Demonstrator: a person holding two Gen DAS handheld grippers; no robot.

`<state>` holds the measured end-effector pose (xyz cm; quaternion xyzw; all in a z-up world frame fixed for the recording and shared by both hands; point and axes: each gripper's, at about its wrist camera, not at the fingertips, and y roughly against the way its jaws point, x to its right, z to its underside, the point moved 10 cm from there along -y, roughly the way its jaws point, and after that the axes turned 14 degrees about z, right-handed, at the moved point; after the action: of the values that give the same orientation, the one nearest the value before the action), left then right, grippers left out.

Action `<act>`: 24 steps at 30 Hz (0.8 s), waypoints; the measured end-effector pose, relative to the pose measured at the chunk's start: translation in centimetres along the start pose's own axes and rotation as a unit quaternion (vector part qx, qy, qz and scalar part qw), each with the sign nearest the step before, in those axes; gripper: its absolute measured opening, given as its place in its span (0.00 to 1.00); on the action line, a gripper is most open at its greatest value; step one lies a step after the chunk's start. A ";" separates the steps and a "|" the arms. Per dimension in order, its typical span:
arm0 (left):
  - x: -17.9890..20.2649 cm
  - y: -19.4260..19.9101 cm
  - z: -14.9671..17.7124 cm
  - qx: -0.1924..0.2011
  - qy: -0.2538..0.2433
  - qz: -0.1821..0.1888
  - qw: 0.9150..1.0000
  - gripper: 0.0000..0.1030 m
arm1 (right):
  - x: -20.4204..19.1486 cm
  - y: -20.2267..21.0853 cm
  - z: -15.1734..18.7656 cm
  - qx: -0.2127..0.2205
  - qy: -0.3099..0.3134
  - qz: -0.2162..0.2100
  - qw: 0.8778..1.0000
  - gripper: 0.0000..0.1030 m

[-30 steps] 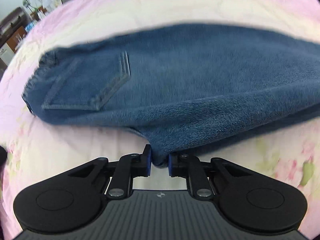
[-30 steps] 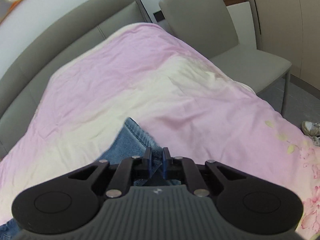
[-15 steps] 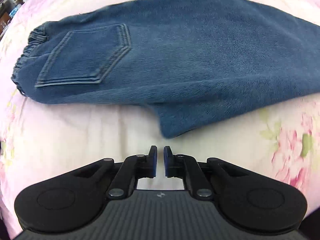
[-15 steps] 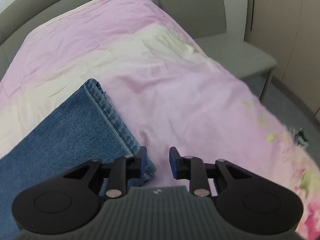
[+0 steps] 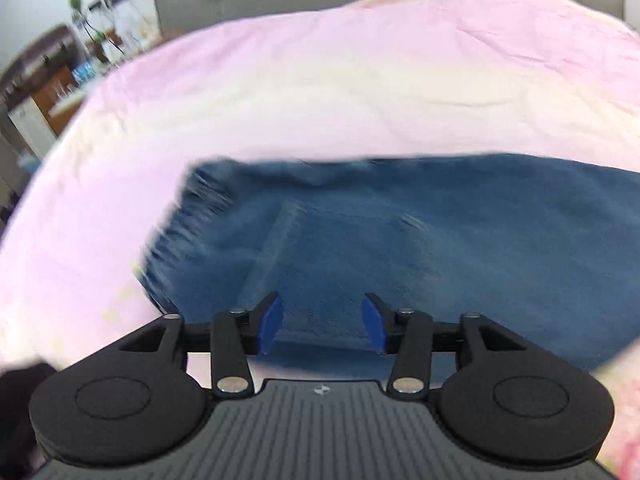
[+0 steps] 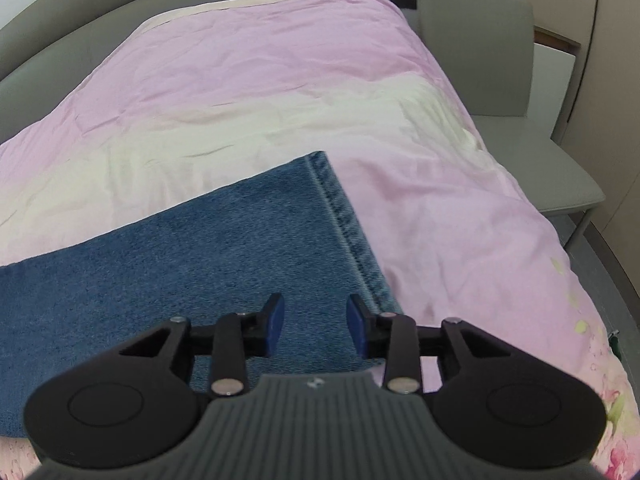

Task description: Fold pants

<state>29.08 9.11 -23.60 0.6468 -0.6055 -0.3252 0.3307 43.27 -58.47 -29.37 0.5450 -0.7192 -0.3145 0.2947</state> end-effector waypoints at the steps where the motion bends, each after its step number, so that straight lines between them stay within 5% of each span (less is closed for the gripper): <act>1: -1.1 -0.5 -0.9 0.002 -0.010 -0.013 1.000 0.61 | -0.7 -0.1 0.0 0.000 0.006 -0.002 1.000 0.32; 4: -5.1 -1.8 -3.4 0.015 -0.021 -0.051 0.998 0.79 | -2.6 -0.7 -0.2 0.002 0.025 0.004 1.000 0.37; 13: -11.1 -7.1 -6.5 0.000 0.003 -0.053 0.999 0.82 | -4.7 -3.4 -1.6 0.003 0.047 0.052 0.998 0.38; 15: -11.4 -8.3 -6.5 -0.008 0.012 -0.045 0.999 0.71 | -4.9 -3.8 -1.9 0.005 0.048 0.058 0.997 0.41; 16: -11.3 -8.6 -6.4 -0.012 0.019 -0.033 0.999 0.52 | -5.0 -4.0 -2.0 0.005 0.048 0.059 0.997 0.42; 18: -11.0 -8.3 -6.8 0.014 0.026 -0.054 0.998 0.44 | -5.3 -4.3 -2.3 0.007 0.052 0.060 0.997 0.42; 21: -10.0 -8.1 -7.9 0.034 0.000 -0.092 0.995 0.42 | -5.7 -4.7 -2.5 0.009 0.070 0.069 0.995 0.45; 24: -10.7 -9.4 -8.5 0.026 0.027 -0.103 0.994 0.42 | -5.9 -5.5 -3.3 0.010 0.072 0.080 0.994 0.48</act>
<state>40.80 20.53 -26.30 0.7227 -0.5344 -0.3244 0.2947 50.43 -54.35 -32.01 0.5098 -0.7405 -0.2430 0.3643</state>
